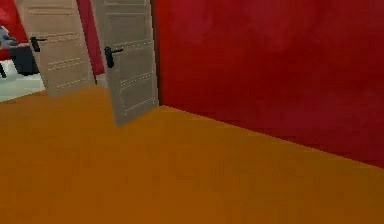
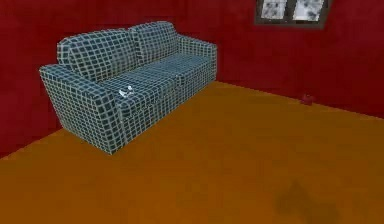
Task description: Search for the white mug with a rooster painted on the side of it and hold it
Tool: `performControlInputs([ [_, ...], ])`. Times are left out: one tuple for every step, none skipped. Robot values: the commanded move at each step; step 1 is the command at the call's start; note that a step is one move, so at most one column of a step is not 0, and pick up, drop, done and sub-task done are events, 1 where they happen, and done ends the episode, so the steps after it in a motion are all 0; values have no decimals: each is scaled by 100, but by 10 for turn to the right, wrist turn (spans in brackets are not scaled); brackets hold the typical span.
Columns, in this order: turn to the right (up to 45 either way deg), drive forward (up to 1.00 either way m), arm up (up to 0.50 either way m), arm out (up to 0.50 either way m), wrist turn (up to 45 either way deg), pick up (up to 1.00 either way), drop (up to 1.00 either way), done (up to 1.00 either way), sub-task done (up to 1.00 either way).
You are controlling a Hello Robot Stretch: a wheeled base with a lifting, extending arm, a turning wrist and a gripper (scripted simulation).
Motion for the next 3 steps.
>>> performControlInputs([
  [-450,0,0,0,0,0,0,0,0],
  [-90,0,0,0,0,0,0,0,0],
  [0,50,0,0,0,0,0,0,0],
])
